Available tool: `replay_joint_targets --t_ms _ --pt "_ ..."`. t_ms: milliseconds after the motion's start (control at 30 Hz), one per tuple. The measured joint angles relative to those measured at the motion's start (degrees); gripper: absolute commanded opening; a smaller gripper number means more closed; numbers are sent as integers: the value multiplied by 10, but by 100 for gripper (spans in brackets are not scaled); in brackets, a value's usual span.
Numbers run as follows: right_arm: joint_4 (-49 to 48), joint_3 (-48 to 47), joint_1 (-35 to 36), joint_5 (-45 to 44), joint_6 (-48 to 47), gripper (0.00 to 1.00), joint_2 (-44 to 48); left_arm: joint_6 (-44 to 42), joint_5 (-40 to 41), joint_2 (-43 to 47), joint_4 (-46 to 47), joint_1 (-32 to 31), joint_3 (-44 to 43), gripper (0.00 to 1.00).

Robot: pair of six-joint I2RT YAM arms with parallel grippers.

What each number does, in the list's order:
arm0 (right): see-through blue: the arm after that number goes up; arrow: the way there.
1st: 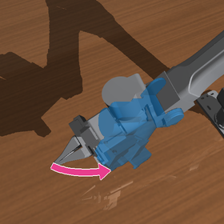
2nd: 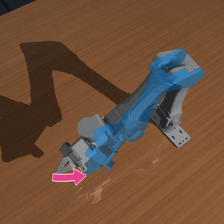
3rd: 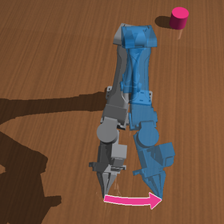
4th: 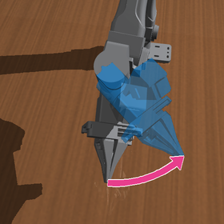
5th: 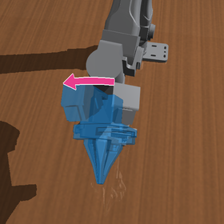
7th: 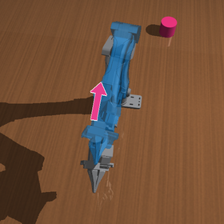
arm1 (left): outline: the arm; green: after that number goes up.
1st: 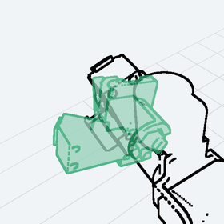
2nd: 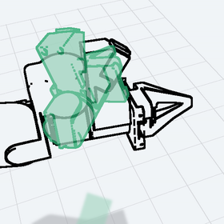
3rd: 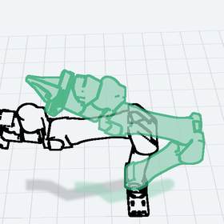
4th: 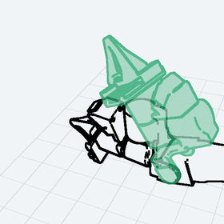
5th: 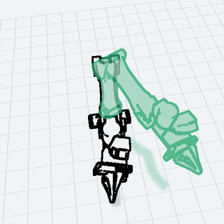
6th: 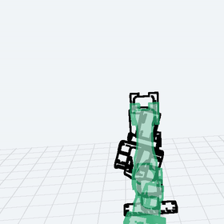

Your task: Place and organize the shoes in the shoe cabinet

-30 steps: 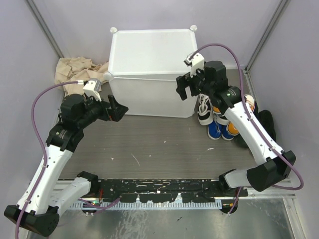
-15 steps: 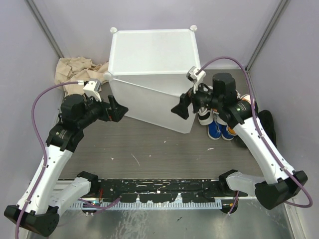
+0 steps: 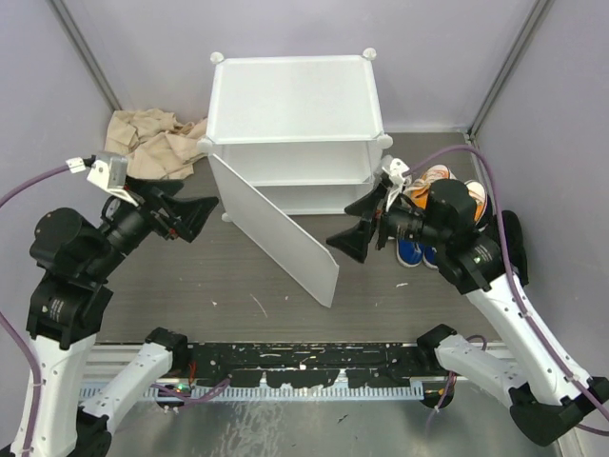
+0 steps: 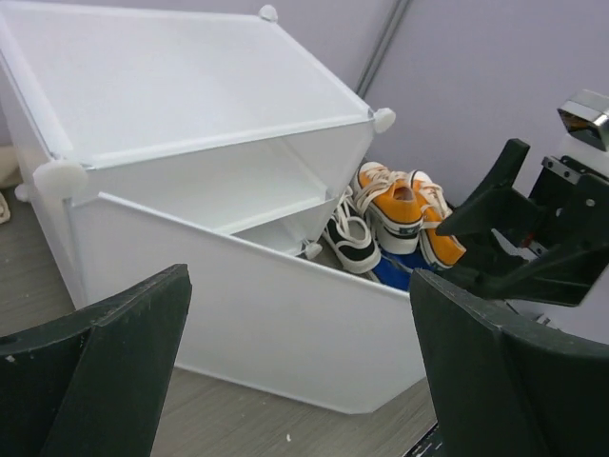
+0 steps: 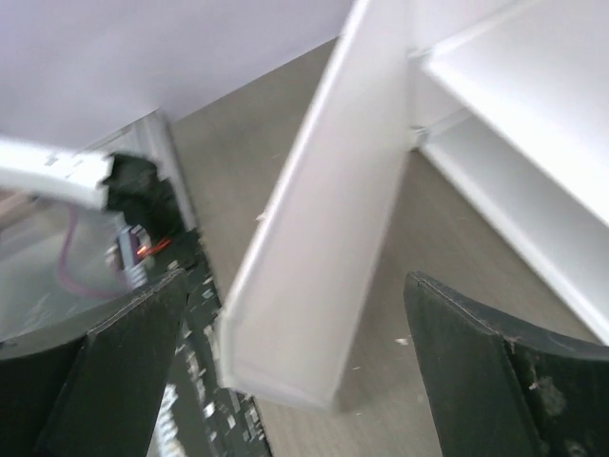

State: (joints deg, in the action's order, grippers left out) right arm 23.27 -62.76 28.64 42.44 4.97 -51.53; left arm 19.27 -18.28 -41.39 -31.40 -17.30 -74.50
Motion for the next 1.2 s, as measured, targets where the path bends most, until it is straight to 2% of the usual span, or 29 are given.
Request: replay_joint_targets --t_ms 233,367,467,567,700,800,900,1000,1200 --pt "-31 47 0 -228 30 100 11 10 -18 -14 6 0 -18 98" --pt "-71 110 2 -278 51 100 -44 10 -26 -29 2 0 -16 98" --pt "-100 174 30 -307 73 100 -94 10 -28 -34 2 0 -16 98" --pt "-118 207 96 -328 93 100 -131 11 -31 -37 2 0 -16 98" --pt "-203 207 236 -365 117 100 -171 13 -41 -42 -1 0 -28 98" --pt "-265 176 363 -372 122 100 -230 16 -47 -42 0 0 -39 98" --pt "-296 128 437 -364 122 100 -290 20 -51 -40 1 0 -44 98" --pt "-288 117 447 -407 124 100 -301 21 -54 -44 0 0 -44 98" --pt "-190 117 399 -611 137 100 -249 7 -54 -58 -2 0 -37 98"
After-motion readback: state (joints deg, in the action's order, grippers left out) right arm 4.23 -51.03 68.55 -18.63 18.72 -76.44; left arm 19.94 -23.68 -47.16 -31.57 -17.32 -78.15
